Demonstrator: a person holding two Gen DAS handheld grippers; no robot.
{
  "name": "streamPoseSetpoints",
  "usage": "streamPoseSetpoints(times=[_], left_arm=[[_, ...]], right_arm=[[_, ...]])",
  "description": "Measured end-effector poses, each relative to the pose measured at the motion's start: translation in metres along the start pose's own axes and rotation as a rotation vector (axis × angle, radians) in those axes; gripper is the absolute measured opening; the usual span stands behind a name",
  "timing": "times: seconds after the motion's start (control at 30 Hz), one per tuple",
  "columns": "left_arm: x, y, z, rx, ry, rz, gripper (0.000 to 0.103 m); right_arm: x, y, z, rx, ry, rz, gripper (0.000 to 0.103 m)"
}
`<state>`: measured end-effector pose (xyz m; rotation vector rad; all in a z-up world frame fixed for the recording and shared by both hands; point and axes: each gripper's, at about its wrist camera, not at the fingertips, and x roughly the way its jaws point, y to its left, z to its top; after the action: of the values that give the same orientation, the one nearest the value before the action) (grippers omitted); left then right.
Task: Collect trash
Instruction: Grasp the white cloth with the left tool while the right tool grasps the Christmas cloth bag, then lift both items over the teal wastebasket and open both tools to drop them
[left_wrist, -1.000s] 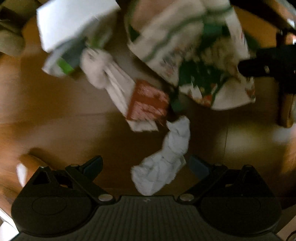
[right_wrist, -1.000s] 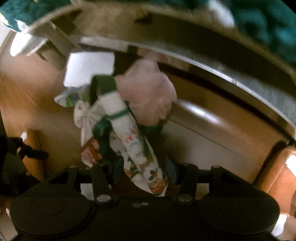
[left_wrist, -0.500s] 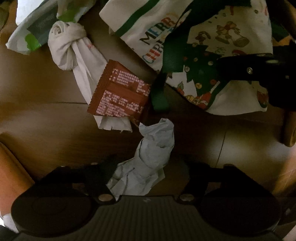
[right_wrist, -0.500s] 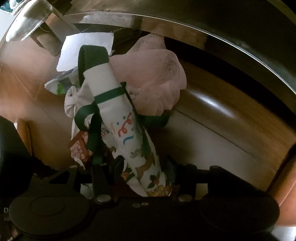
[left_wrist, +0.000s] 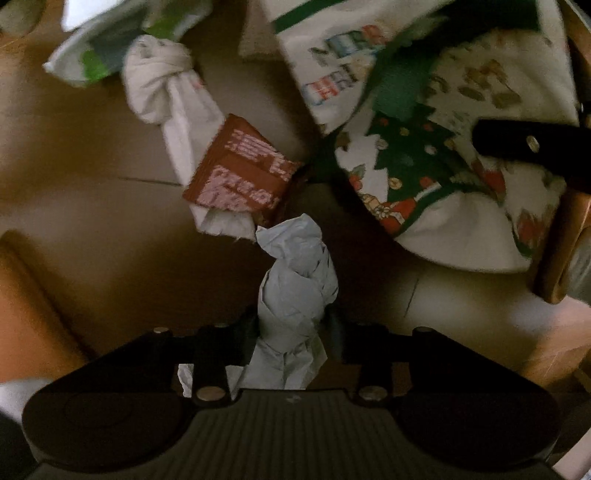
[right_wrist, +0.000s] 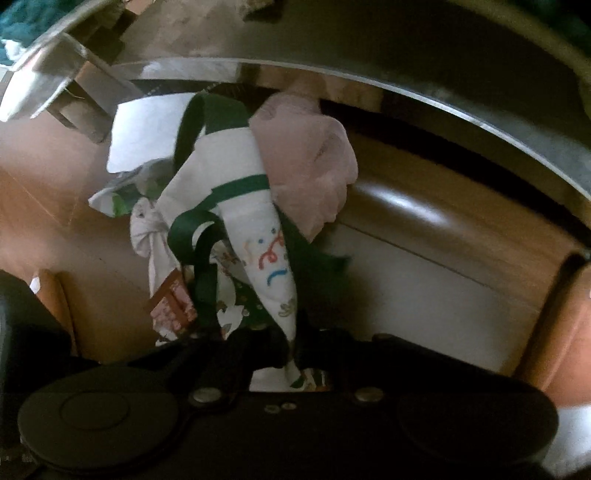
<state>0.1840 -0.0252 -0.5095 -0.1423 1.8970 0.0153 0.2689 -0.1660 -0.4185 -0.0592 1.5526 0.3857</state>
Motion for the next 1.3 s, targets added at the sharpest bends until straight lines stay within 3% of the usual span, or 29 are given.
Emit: streamPoseSetpoints(times=[0.33,0.53,1.0,1.3], left_arm=[[-0.079,0.009,-0.03,-0.112,-0.095,0.012,0.037],[-0.143,0.012,-0.054,-0.143,-0.209,-0.02,0.037],[-0.297,0.009,-0.14,-0.091,-0.543,-0.143,0.037],[-0.403,0.008,-0.172,-0.058,-0.774,-0.19,0.037]], right_arm=[[-0.084,0.022,-0.012,-0.012,-0.099,-0.039,0.003],[-0.146,0.034,-0.032,-0.013,-0.19,-0.056,0.003],[-0.311,0.071,-0.091,-0.026,-0.493,-0.075,0.003],[-0.421,0.091,-0.098,-0.048,-0.72,-0.076,0.003]])
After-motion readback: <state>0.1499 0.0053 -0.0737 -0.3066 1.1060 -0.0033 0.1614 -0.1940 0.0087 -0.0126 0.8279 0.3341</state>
